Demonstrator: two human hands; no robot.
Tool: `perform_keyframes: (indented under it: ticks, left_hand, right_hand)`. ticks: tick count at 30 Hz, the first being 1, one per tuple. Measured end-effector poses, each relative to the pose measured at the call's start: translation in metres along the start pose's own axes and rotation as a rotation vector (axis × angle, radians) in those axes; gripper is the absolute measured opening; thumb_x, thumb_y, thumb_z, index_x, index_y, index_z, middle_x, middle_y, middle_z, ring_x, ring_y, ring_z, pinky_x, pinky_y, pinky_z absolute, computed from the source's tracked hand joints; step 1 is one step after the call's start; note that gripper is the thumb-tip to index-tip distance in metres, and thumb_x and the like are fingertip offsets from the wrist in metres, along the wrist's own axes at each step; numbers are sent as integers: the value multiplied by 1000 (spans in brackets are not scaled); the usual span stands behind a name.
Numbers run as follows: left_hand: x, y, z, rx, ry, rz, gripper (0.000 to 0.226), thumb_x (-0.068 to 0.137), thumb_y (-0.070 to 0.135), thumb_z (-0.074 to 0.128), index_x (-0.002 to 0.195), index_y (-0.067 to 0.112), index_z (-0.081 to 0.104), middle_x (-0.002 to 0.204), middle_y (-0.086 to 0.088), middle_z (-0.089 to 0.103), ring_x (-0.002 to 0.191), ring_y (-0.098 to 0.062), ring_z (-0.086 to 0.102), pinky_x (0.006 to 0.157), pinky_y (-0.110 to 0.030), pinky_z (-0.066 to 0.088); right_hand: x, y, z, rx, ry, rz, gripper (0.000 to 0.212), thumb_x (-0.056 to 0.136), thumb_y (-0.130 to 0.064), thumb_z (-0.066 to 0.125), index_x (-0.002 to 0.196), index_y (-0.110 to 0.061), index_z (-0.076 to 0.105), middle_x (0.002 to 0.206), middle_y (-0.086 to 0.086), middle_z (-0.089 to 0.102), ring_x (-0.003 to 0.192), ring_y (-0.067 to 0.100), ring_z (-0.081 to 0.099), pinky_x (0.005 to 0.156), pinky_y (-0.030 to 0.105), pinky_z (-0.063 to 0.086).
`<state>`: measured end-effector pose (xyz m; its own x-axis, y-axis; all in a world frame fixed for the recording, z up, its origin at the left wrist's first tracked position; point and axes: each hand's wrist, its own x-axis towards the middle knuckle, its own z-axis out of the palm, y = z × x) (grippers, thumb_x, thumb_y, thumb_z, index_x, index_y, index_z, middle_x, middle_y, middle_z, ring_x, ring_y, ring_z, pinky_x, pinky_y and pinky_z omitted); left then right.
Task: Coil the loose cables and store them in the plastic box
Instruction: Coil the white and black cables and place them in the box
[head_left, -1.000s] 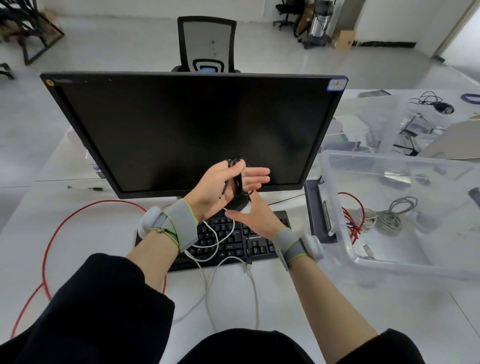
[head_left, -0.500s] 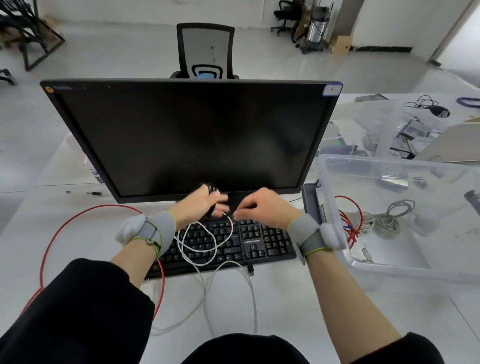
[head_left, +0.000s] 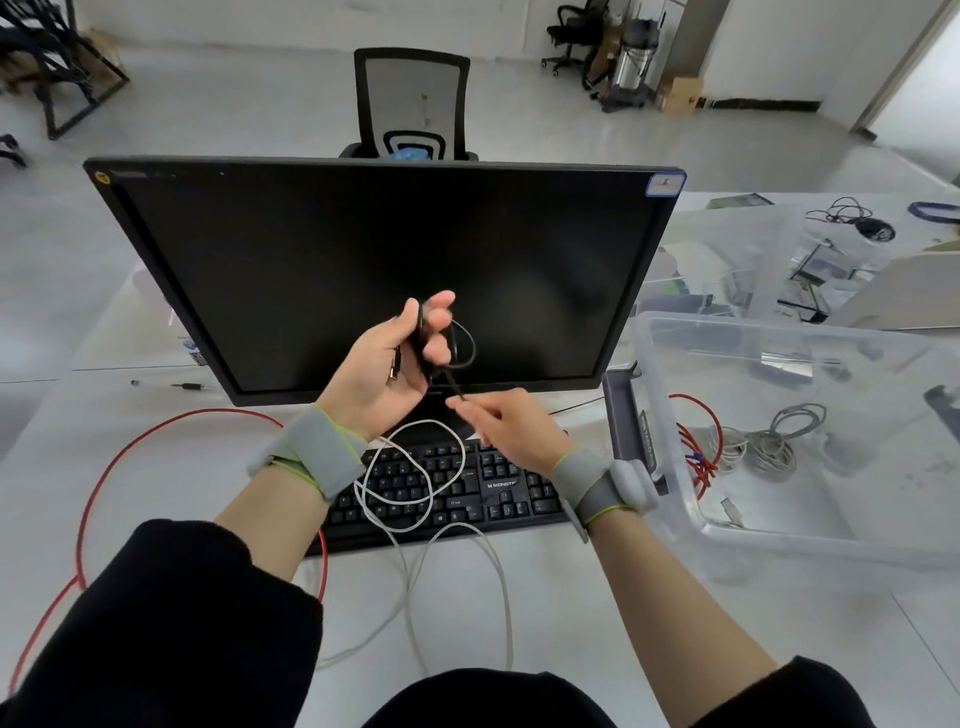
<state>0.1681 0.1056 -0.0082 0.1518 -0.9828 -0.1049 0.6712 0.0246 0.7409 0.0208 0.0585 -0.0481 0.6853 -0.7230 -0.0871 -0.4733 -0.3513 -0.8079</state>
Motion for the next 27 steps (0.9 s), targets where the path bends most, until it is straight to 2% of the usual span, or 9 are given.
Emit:
perform_keyframes:
  ticks: [4, 7, 10, 16, 19, 22, 23, 25, 27]
  left_hand:
    - [12, -14, -22, 494, 158, 45, 26, 104, 11, 23, 97, 16, 47, 97, 0, 68, 75, -6, 69, 70, -17, 52]
    - [7, -22, -51, 1039, 152, -111, 27, 104, 10, 23, 90, 11, 46, 79, 0, 71, 61, -9, 65, 62, -20, 48]
    - [-4, -19, -69, 1281, 59, -320, 28, 104, 18, 28, 94, 4, 51, 46, 4, 59, 40, -9, 51, 60, -26, 41]
    - [-14, -2, -23, 479, -204, -389, 49, 96, 44, 23, 85, 5, 50, 36, 9, 28, 30, -5, 22, 41, -19, 25]
    - [-7, 3, -2, 162, -190, -258, 41, 98, 42, 23, 79, 12, 44, 36, 9, 28, 30, -3, 24, 40, -17, 27]
    - [1, 3, 2, -53, -114, -154, 36, 101, 34, 24, 79, 15, 44, 42, 7, 30, 35, -5, 28, 43, -17, 34]
    - [3, 2, 0, -94, -78, -126, 35, 102, 34, 25, 79, 15, 44, 44, 8, 31, 36, -6, 29, 44, -17, 35]
    - [7, 0, -9, -181, 19, -69, 35, 103, 33, 26, 79, 16, 45, 46, 8, 31, 38, -7, 30, 46, -18, 36]
    - [9, -3, -19, -258, 125, -17, 34, 103, 33, 28, 79, 16, 46, 46, 8, 33, 39, -7, 31, 48, -18, 36]
  right_hand:
    - [2, -15, 6, -233, -225, -26, 25, 94, -33, 55, 87, -16, 72, 56, -1, 50, 53, 7, 42, 54, 16, 34]
    - [5, -16, -10, -379, -214, -2, 22, 86, -34, 63, 95, -18, 75, 87, 7, 70, 84, 18, 59, 76, 27, 44]
    - [7, -12, -35, -293, -35, -20, 18, 83, -32, 67, 89, -18, 76, 87, 1, 72, 84, 13, 61, 78, 26, 45]
    - [19, -10, -37, -12, 274, 9, 21, 90, -25, 60, 103, -16, 74, 98, -5, 73, 97, 9, 62, 92, 23, 45]
    - [16, -10, -22, -91, 229, 24, 25, 96, -21, 51, 90, -9, 73, 62, -12, 55, 68, 14, 49, 69, 23, 38]
    - [11, -11, -11, -134, 63, 89, 35, 97, -17, 47, 70, -3, 64, 53, -8, 50, 48, 7, 46, 60, 22, 35]
    - [8, -10, -7, -78, 8, 107, 33, 98, -17, 46, 74, -5, 65, 56, -7, 55, 46, 3, 50, 60, 21, 41]
    - [2, -10, -1, 125, -77, 131, 23, 98, -11, 44, 107, -5, 64, 64, -1, 63, 48, 2, 56, 60, 19, 51]
    - [-4, -12, 2, 288, -88, 132, 32, 98, -7, 42, 130, -6, 46, 68, 2, 65, 50, 7, 60, 56, 15, 50]
